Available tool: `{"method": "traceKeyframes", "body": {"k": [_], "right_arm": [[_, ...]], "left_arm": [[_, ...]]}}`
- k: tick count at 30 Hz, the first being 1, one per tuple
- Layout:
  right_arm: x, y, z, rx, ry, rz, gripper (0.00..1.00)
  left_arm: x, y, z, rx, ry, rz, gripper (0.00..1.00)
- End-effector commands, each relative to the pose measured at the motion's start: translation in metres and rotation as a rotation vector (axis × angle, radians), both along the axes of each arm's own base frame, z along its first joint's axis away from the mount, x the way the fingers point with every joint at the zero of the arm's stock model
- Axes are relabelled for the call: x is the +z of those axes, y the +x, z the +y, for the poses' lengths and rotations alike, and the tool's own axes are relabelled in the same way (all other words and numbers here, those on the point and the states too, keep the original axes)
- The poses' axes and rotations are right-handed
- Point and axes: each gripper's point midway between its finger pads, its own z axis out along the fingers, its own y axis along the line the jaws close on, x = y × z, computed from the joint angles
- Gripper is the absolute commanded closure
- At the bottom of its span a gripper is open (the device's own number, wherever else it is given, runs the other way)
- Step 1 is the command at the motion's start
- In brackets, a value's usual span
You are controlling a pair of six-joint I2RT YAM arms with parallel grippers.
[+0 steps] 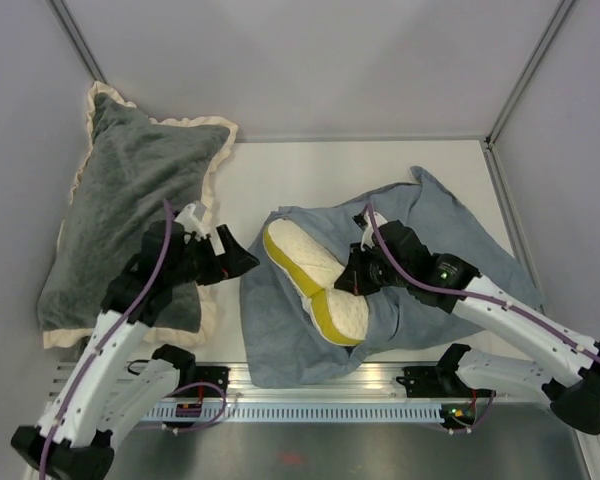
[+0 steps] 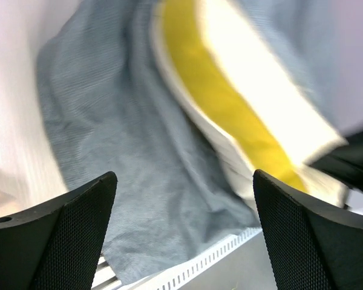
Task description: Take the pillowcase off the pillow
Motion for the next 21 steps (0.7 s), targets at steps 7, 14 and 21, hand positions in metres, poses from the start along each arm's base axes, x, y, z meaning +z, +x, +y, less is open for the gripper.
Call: {"method": "traceKeyframes", "body": {"k": [7,14,21], "right_arm": [[0.056,0.058,0.06,-0.069,0.2,-0.122,1.0],[0.04,0.074,0.074,-0.092,0.172,-0.108,1.0],[0.039,0.08,0.094,-0.069,0.196,-0.095,1.0]], "left_arm": [[0.049,-0.057,-0.031,-0.233,-0.259,-0.063,0.02],[0.023,-0.061,-0.042,-0.306,-0.307,-0.022,0.0],[0.042,-0.053,-0.06,-0.382,-0.395,-0.052,0.0]]}}
